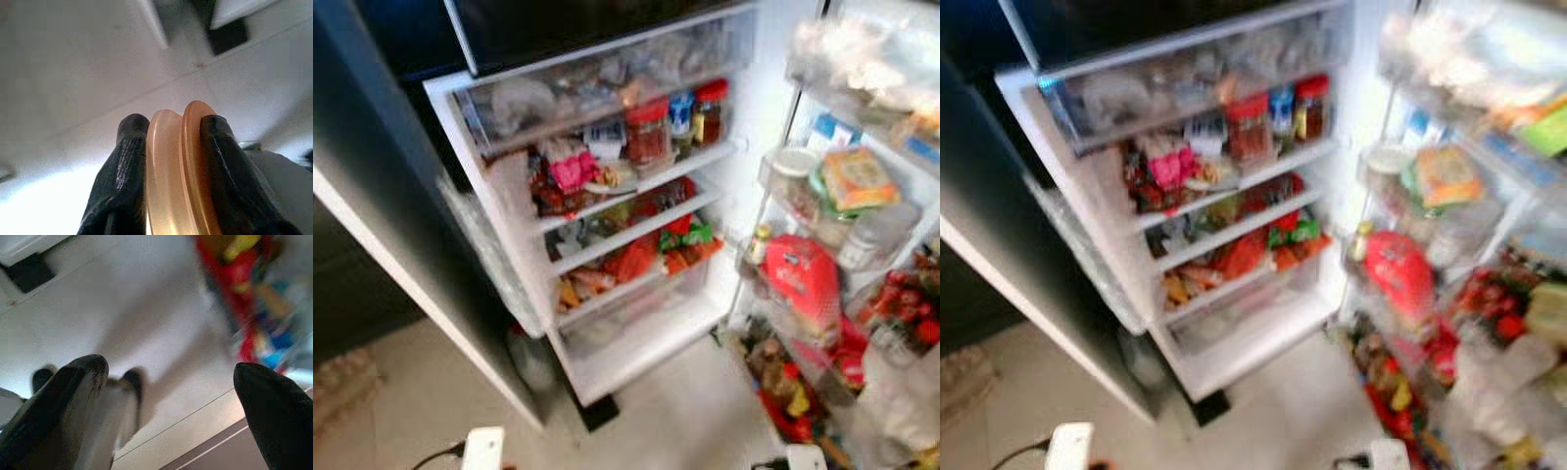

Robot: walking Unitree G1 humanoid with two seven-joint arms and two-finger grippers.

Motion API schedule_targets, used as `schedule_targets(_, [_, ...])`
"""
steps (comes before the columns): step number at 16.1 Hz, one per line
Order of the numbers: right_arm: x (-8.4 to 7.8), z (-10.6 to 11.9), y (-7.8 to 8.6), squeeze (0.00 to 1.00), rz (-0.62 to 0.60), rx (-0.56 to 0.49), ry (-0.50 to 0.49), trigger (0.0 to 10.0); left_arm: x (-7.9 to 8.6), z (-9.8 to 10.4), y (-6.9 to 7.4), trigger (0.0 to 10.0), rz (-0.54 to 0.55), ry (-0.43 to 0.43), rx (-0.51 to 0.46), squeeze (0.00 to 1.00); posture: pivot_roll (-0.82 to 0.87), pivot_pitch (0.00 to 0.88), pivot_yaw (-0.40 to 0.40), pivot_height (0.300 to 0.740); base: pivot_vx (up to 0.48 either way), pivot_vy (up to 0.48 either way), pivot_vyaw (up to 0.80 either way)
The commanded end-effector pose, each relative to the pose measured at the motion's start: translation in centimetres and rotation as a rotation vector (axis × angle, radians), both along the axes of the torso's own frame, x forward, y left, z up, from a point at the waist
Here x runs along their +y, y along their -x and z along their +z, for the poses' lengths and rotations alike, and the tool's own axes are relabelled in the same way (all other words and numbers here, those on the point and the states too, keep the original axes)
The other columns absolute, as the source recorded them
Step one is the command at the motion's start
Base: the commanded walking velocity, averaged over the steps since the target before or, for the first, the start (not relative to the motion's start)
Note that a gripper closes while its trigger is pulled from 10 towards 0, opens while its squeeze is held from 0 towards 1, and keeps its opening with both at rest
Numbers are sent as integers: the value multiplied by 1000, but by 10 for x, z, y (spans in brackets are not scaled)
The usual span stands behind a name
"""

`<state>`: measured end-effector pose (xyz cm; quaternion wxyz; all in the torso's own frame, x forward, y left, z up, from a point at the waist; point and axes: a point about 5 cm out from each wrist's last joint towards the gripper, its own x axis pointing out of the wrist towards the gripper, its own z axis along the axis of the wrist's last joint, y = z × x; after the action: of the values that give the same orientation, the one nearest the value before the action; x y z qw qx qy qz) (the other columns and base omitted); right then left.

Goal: Restocking fridge

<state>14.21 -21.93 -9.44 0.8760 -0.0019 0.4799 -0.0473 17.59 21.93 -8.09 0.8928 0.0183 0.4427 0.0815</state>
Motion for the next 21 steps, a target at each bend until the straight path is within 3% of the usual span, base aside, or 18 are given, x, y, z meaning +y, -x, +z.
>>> schedule_targets(1, [8, -6, 12, 0, 12, 35, -24, 10000, 2, -4, 10, 10000, 15, 13, 32, 0, -106, 61, 55, 740, 0, 0, 0])
schedule_targets(6, [12, 0, -6, 0, 32, -11, 35, 10000, 1, -3, 8, 10000, 28, 27, 12, 0, -107, 77, 56, 740, 0, 0, 0])
schedule_targets(12, [12, 0, -6, 0, 32, -11, 39, 10000, 1, -3, 8, 10000, 28, 26, 11, 0, -107, 77, 56, 740, 0, 0, 0])
schedule_targets(13, [-5, 4, -6, 0, 44, -25, 161, 10000, 2, -3, 8, 10000, 31, 32, 8, 0, -103, 82, 58, 740, 0, 0, 0])
schedule_targets(16, [-29, 12, -10, 0, 40, -48, 330, 10000, 2, -3, 8, 10000, 36, 38, 0, 0, -100, 81, 59, 740, 0, 0, 0])
schedule_targets(21, [-38, 17, -13, 0, 24, -66, 372, 10000, 5, -2, 8, 10000, 37, 36, -2, 0, -99, 82, 61, 740, 0, 0, 0])
